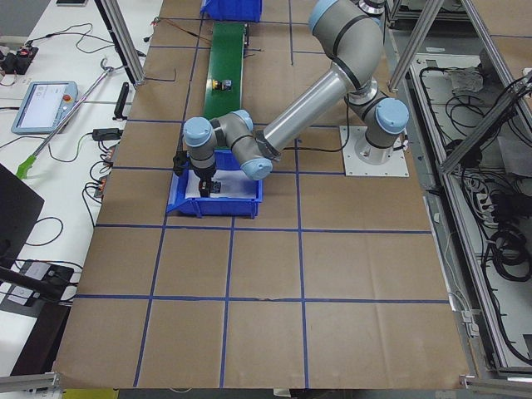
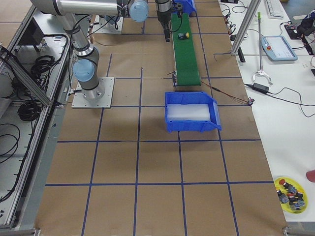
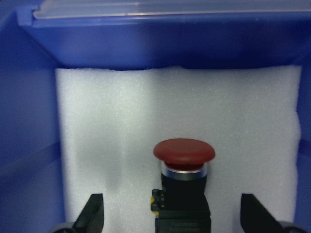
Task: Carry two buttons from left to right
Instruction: 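Grasp the red-capped button with the left gripper and lift it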
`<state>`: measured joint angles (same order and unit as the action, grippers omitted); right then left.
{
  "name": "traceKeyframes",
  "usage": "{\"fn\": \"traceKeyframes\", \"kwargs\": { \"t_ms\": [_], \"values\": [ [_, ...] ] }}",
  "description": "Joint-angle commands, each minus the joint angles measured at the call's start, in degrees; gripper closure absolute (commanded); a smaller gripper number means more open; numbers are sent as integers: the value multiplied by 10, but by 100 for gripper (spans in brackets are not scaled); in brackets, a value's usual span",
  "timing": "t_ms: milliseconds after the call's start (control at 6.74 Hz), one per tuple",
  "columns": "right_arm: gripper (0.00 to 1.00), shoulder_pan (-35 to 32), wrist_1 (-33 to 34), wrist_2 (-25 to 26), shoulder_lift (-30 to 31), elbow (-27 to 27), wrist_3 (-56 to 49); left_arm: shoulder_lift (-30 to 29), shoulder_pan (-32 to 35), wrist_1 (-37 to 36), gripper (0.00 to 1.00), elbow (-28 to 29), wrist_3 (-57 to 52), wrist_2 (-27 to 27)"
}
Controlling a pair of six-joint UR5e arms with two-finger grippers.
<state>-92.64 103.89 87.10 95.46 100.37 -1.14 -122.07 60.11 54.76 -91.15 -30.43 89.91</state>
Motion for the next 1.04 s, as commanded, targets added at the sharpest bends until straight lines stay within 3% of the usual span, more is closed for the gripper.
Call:
{"fn": "traceKeyframes", "kwargs": {
  "t_ms": [0, 297, 445, 594, 891],
  "values": [
    [0, 0, 0, 0, 0, 0, 0, -11, 1, -1, 33, 4, 8, 0],
    [0, 0, 0, 0, 1, 0, 0, -11, 2, 2, 76, 16, 12, -1],
    [0, 0, 0, 0, 1, 0, 0, -5, 2, 7, 89, 19, 12, 0],
    [0, 0, 0, 0, 1, 0, 0, 5, 3, 10, 96, 22, 12, 0],
    [0, 1, 0, 0, 1, 0, 0, 40, 4, 79, 97, 59, 11, 3]
  ]
}}
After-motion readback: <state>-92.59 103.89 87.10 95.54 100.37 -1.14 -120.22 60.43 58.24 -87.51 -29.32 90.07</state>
